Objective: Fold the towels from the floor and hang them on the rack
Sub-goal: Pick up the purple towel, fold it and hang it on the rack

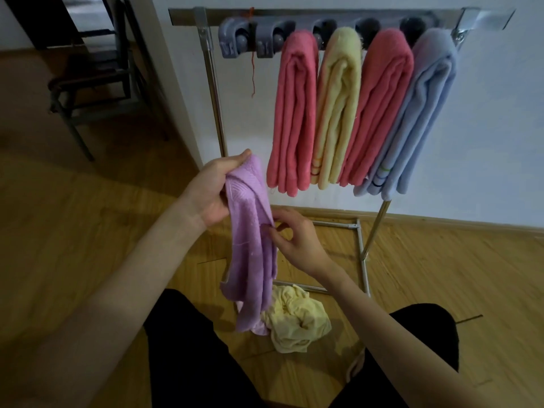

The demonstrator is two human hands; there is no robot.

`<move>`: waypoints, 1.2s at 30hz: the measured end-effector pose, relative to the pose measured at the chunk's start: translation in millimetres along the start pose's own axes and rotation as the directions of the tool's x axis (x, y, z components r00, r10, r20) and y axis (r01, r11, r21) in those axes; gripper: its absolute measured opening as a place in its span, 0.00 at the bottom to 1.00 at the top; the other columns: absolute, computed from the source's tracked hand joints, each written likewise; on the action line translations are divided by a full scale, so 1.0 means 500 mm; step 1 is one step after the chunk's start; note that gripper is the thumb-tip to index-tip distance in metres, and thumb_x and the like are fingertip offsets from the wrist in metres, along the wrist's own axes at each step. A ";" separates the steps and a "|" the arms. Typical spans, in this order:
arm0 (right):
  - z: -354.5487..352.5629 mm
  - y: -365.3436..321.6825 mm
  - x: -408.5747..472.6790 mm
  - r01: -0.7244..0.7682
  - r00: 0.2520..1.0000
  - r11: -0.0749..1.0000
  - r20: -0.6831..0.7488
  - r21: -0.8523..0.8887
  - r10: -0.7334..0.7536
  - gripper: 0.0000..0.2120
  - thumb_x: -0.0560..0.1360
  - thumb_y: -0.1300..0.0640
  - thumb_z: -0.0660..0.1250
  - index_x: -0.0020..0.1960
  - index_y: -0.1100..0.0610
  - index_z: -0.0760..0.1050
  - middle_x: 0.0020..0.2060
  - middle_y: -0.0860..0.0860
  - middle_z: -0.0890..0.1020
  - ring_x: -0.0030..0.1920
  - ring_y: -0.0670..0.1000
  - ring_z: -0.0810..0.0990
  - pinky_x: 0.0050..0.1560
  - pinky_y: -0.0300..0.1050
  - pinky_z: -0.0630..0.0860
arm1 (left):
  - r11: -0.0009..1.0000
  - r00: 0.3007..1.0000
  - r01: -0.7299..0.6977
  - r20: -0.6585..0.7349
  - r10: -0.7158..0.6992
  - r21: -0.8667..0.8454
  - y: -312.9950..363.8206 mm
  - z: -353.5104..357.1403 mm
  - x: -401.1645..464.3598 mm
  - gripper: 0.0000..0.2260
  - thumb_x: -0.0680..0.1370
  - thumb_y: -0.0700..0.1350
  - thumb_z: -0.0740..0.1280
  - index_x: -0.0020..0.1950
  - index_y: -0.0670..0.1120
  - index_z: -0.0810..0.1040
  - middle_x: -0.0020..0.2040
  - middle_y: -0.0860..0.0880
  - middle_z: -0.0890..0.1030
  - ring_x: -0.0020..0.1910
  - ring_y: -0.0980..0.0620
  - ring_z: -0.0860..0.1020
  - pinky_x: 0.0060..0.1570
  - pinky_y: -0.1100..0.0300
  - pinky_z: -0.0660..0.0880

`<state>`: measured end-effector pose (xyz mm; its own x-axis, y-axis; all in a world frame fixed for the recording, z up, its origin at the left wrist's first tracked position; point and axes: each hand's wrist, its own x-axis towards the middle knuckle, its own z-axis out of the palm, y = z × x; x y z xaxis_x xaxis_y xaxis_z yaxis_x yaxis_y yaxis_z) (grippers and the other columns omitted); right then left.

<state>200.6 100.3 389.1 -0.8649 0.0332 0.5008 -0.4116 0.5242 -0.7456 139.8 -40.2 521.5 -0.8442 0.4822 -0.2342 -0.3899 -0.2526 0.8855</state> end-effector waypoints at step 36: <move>-0.127 -0.126 0.112 0.143 0.979 0.979 0.162 -0.143 -0.119 0.05 0.73 0.66 0.70 0.46 0.61 0.84 0.40 0.48 0.85 0.43 0.39 0.81 0.42 0.27 0.72 | 0.285 0.850 -0.498 0.396 0.346 0.819 -0.075 -0.061 -0.002 0.07 0.72 0.48 0.72 0.45 0.45 0.81 0.38 0.52 0.82 0.38 0.55 0.79 0.38 0.57 0.76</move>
<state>196.5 123.4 491.9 -0.8447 -0.1681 0.5081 -0.4856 0.6399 -0.5955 144.1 -57.1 476.4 -0.7069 0.6553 0.2663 0.6106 0.3754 0.6973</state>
